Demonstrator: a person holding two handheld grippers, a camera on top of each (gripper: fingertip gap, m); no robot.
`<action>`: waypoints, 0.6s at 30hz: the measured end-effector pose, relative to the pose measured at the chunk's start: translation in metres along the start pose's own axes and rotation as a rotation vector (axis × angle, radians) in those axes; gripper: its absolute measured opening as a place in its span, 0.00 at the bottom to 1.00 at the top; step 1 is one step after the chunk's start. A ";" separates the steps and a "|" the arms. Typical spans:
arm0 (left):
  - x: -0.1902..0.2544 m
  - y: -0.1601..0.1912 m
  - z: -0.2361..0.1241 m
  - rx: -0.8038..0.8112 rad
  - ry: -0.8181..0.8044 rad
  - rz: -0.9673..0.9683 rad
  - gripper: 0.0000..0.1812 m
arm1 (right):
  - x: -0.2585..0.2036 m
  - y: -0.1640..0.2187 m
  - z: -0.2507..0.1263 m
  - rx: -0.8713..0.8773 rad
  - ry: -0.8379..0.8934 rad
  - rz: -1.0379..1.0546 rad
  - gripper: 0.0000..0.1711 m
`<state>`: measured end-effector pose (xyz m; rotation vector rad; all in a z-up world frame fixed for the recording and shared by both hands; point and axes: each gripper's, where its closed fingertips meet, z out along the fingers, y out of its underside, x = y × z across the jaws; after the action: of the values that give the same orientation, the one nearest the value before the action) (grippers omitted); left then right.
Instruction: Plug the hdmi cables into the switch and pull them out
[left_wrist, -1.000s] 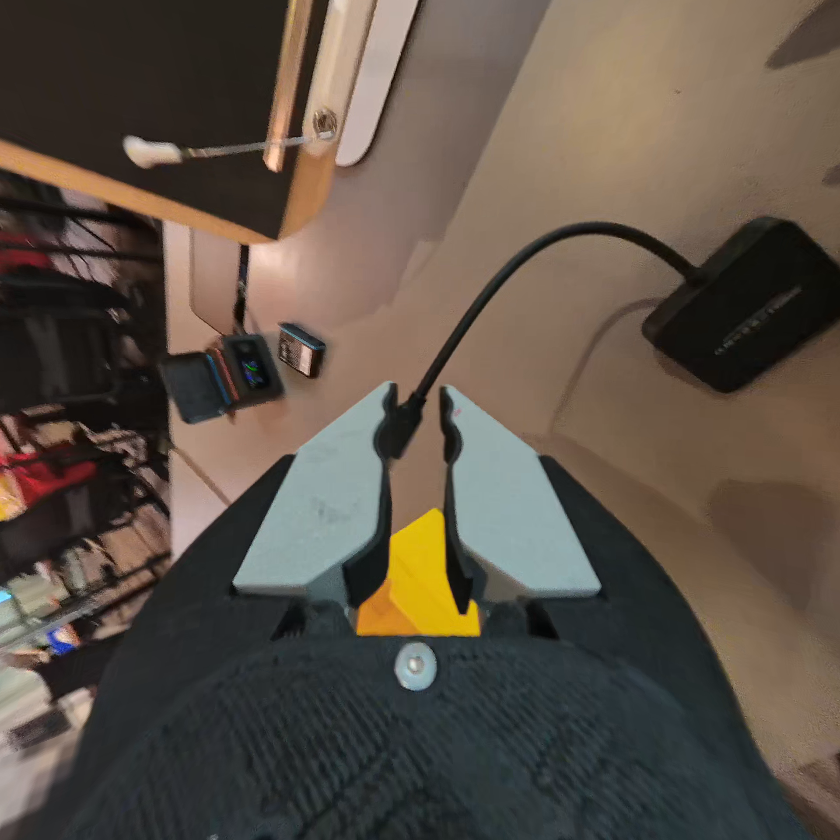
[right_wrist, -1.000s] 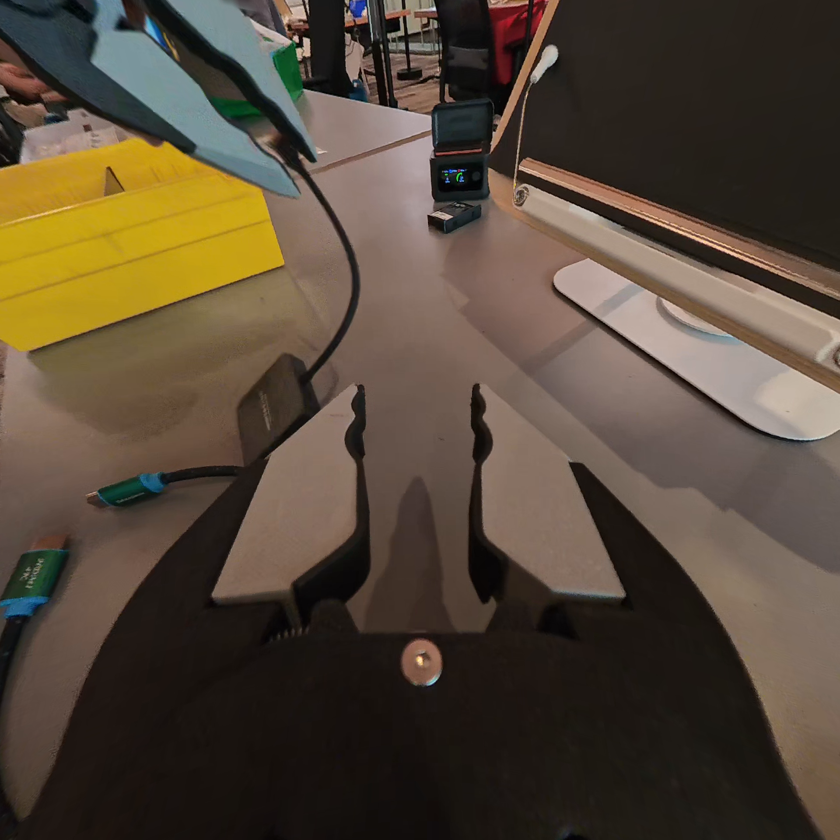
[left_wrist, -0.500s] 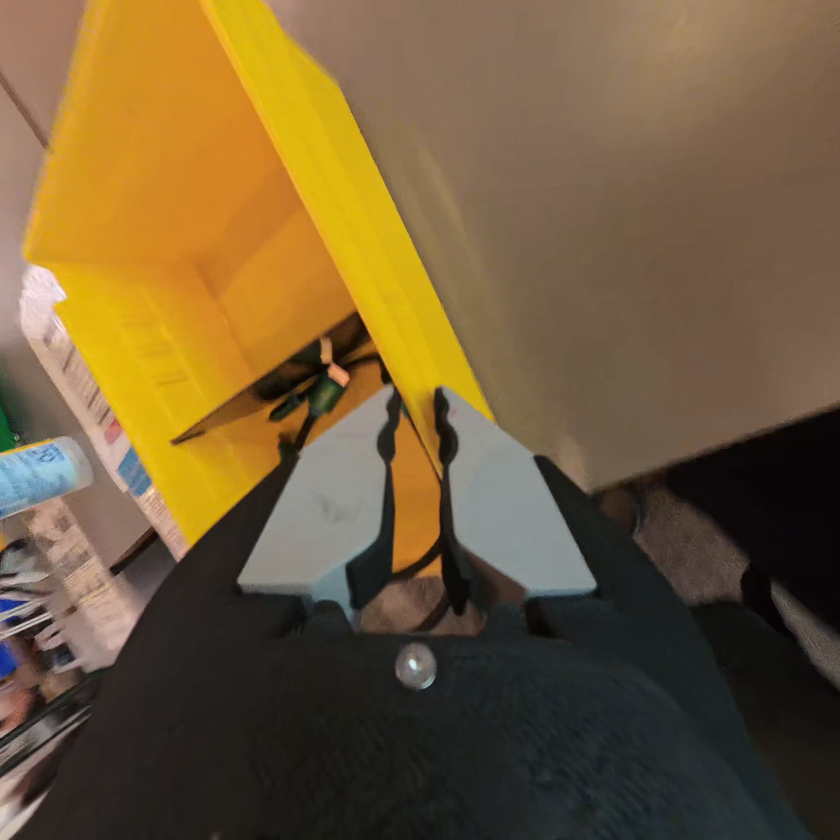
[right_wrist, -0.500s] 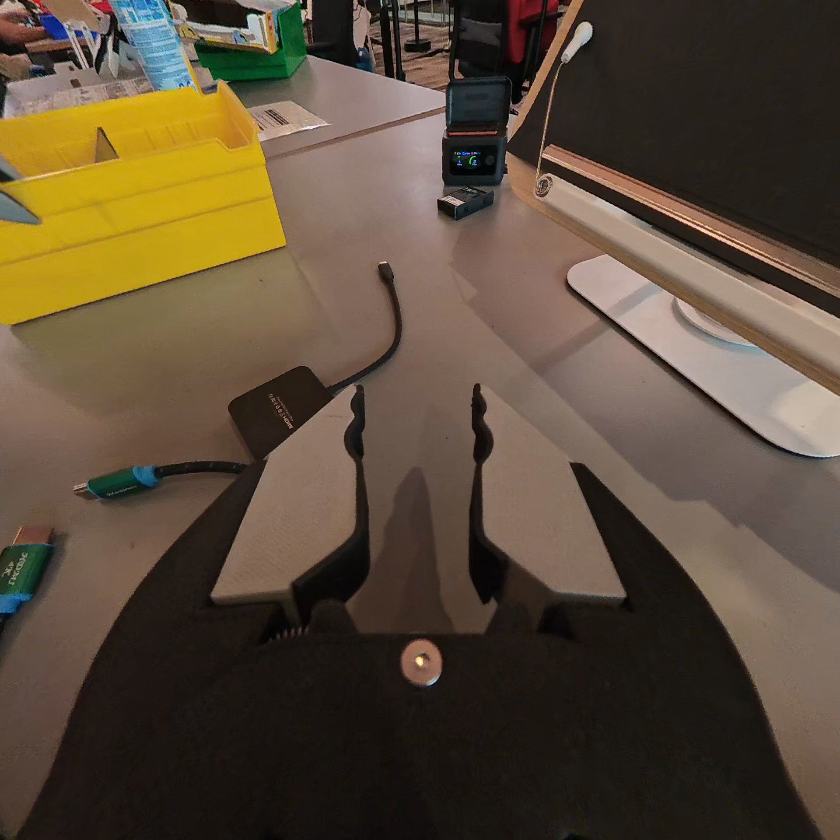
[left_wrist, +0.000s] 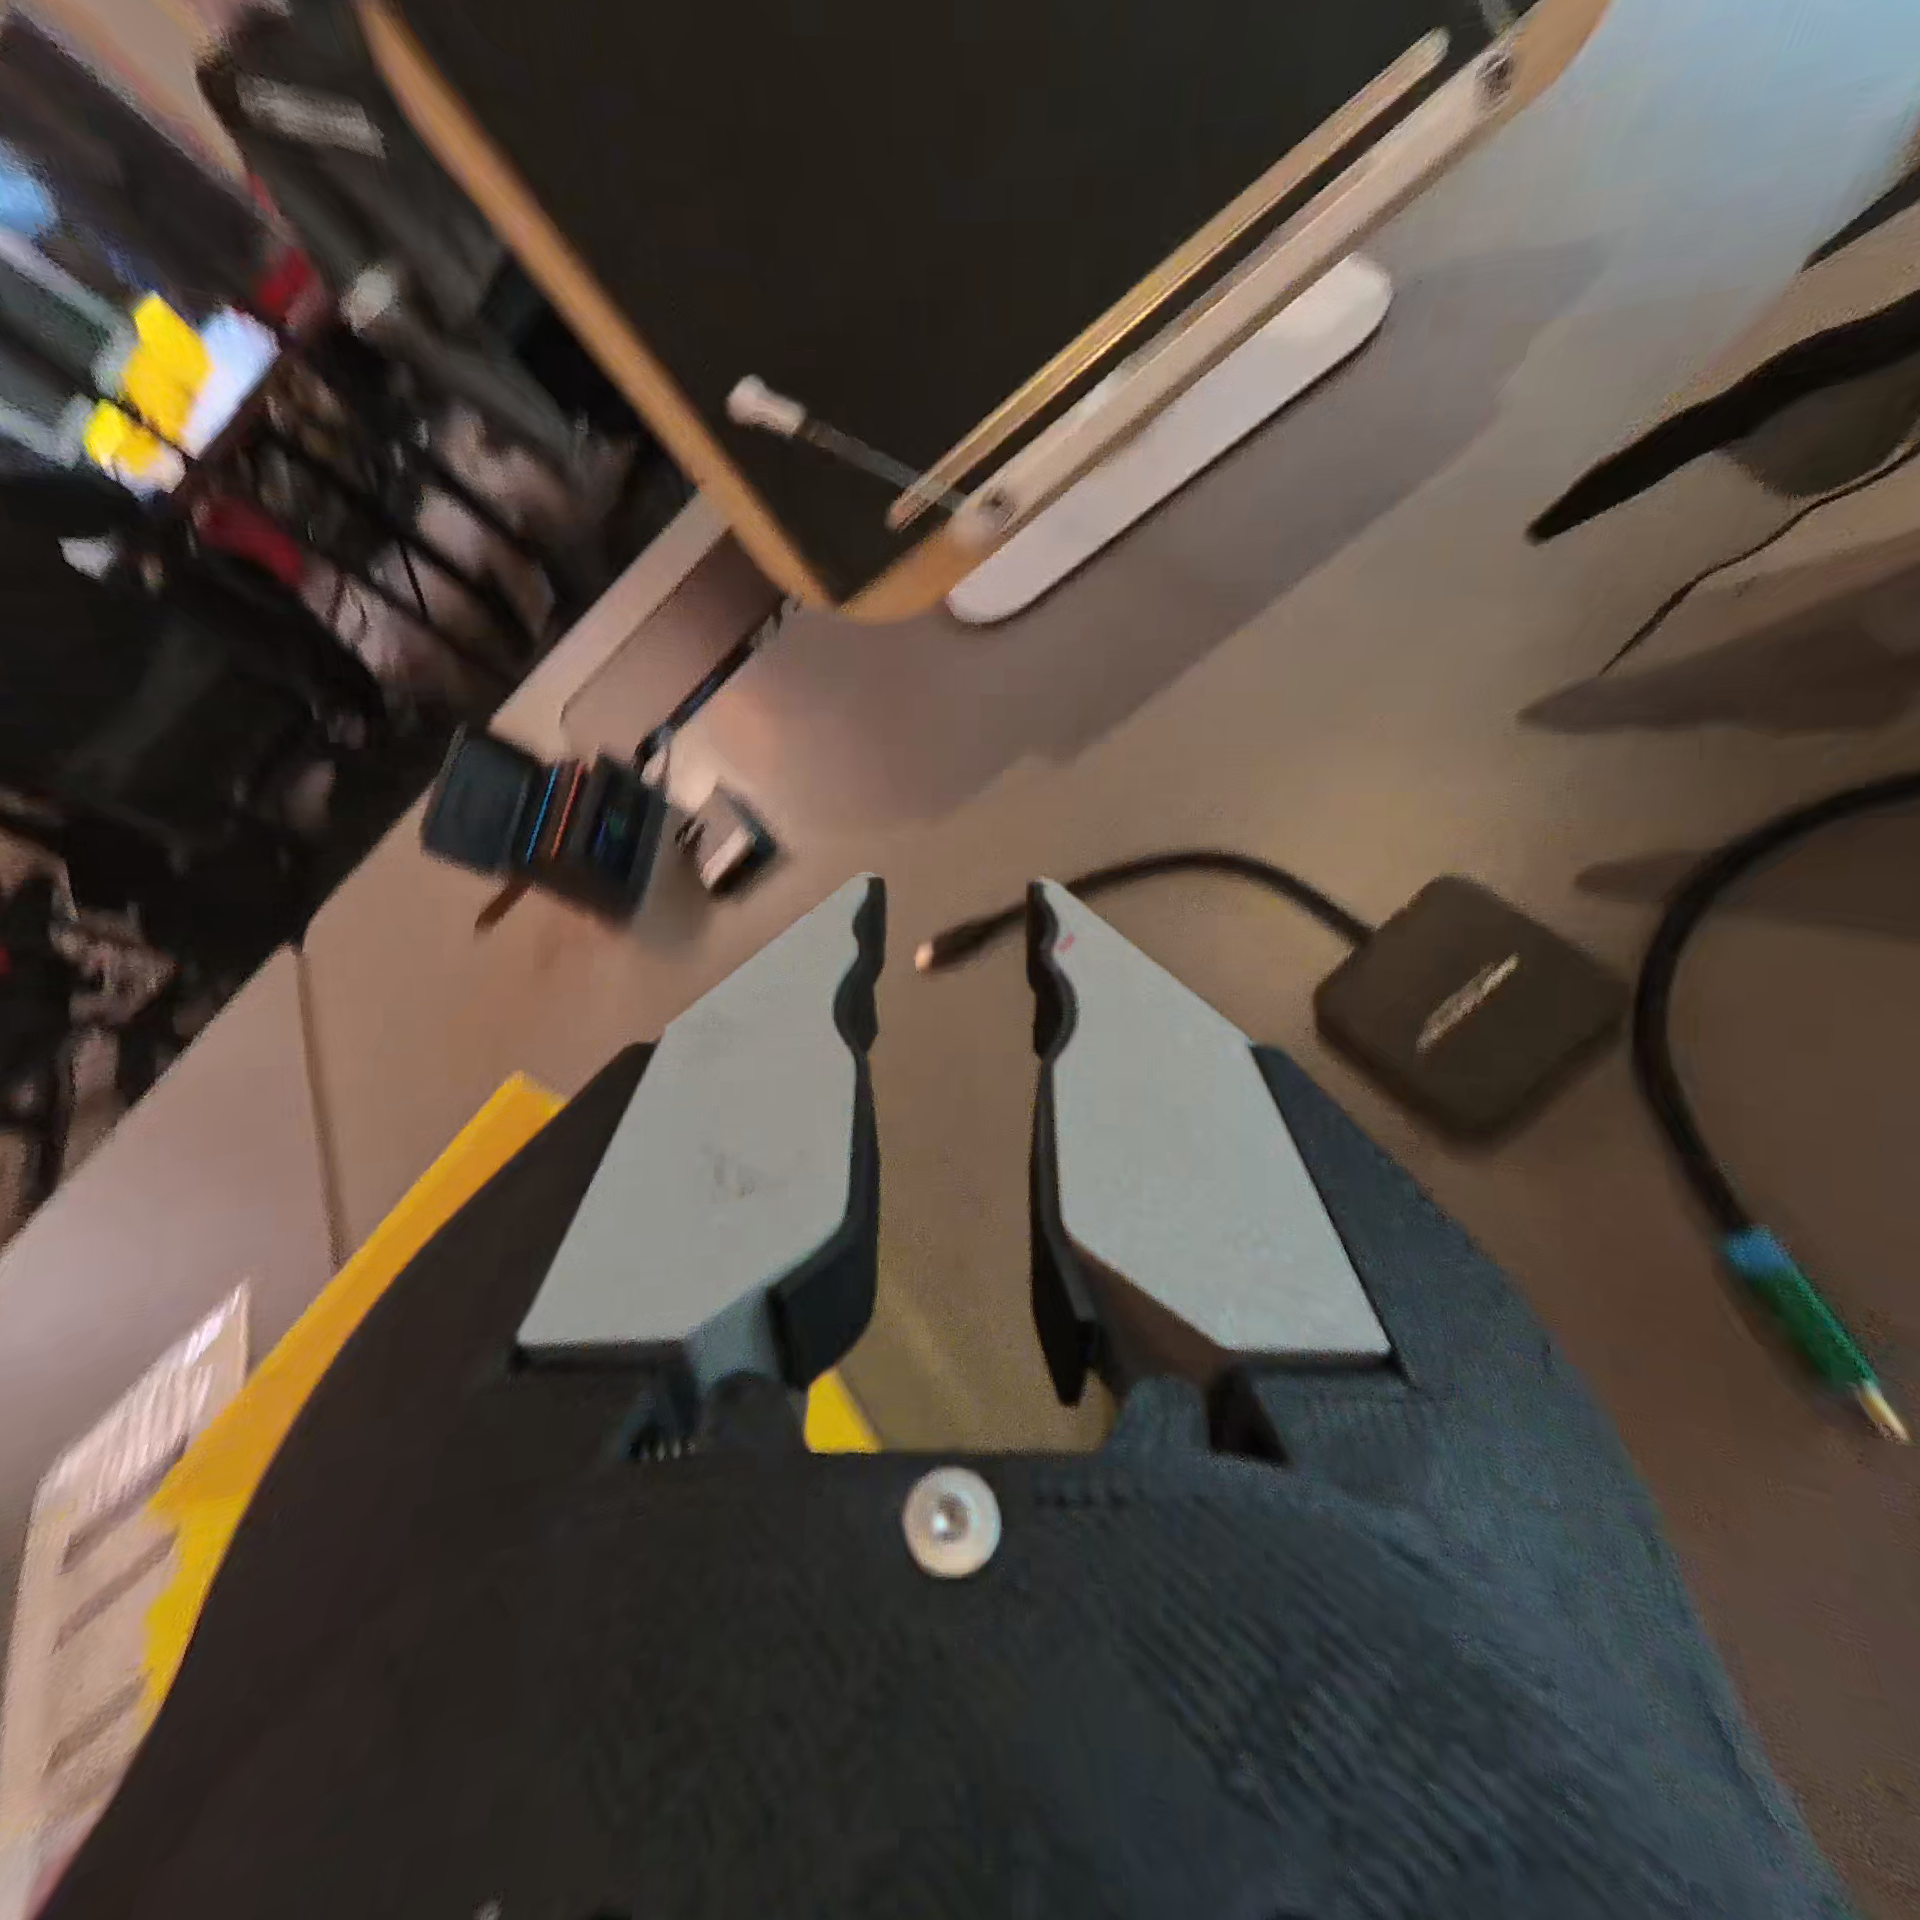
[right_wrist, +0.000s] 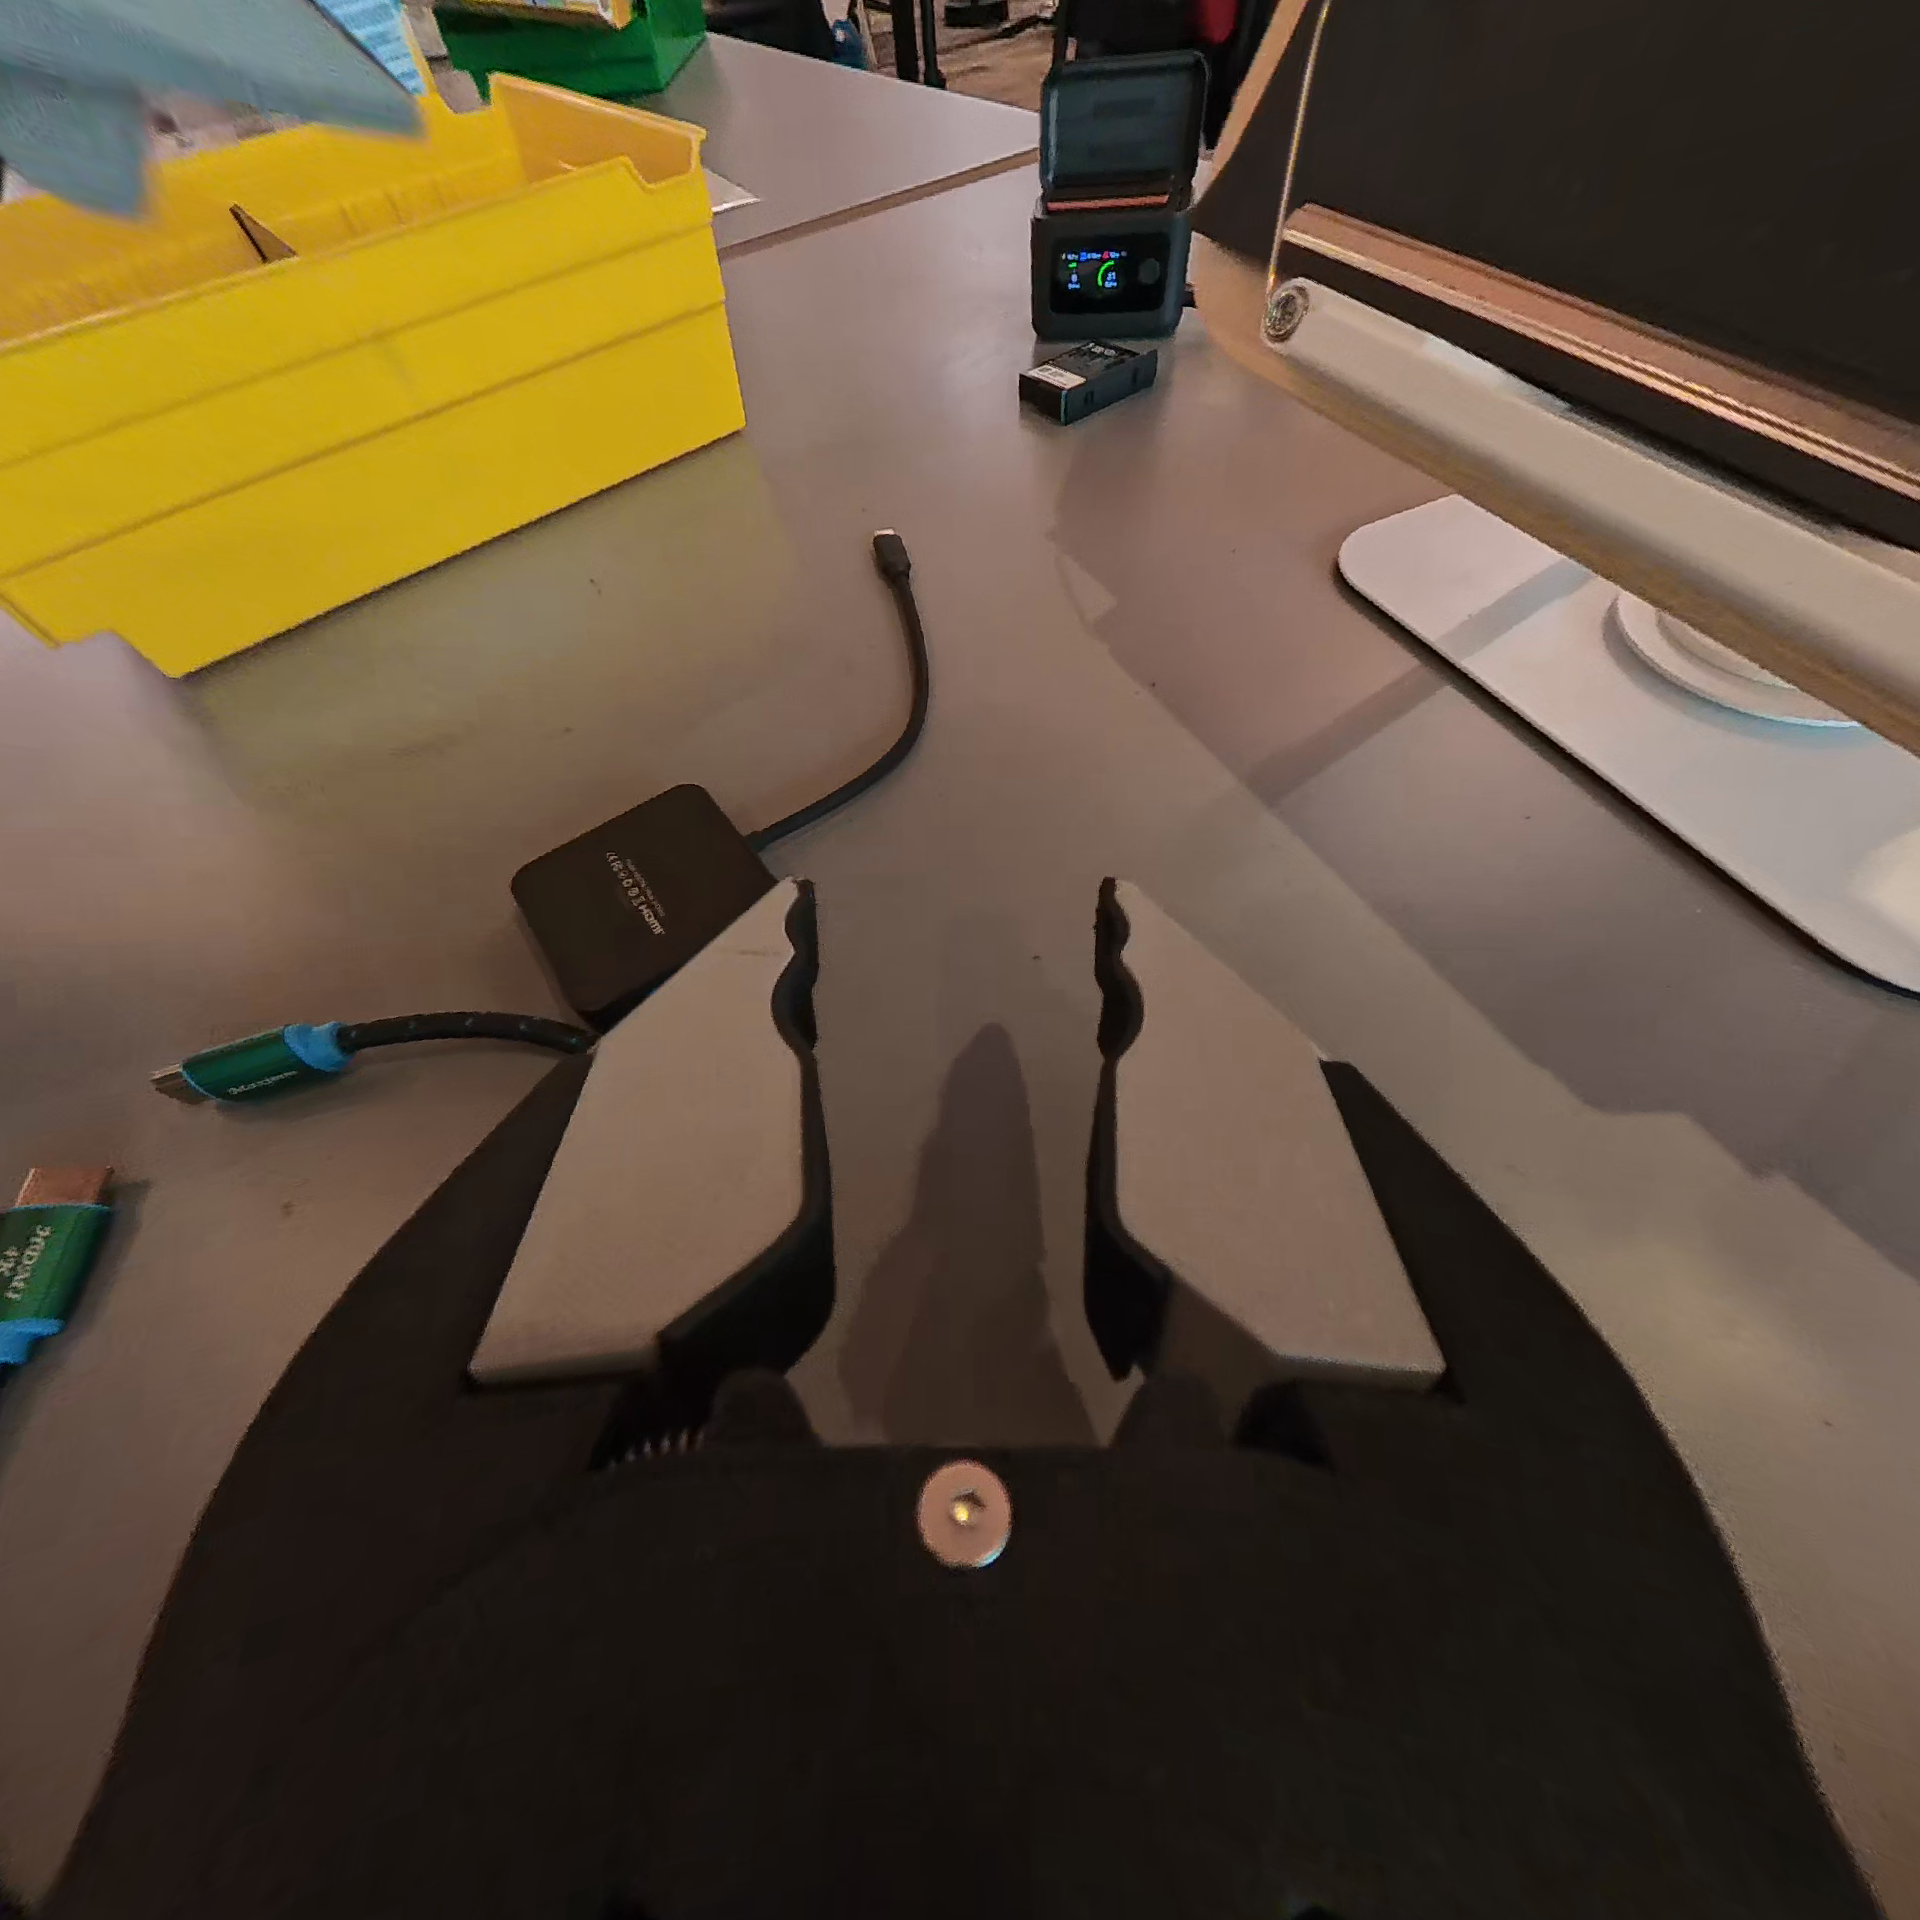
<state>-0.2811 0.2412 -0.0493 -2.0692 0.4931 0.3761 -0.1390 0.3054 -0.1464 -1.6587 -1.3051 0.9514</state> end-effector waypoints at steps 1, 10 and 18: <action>0.012 -0.003 0.016 0.036 0.005 0.028 0.16 | 0.001 0.000 0.000 0.002 -0.005 0.005 0.30; 0.054 0.003 0.111 0.359 0.143 -0.031 0.19 | 0.007 0.011 0.004 -0.051 0.009 -0.055 0.33; 0.039 -0.006 0.102 0.413 0.178 -0.173 0.20 | -0.015 0.001 0.028 -0.057 -0.230 -0.013 0.34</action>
<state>-0.2510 0.3241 -0.1148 -1.7315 0.4503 -0.0162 -0.1667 0.2939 -0.1570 -1.6171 -1.5055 1.1331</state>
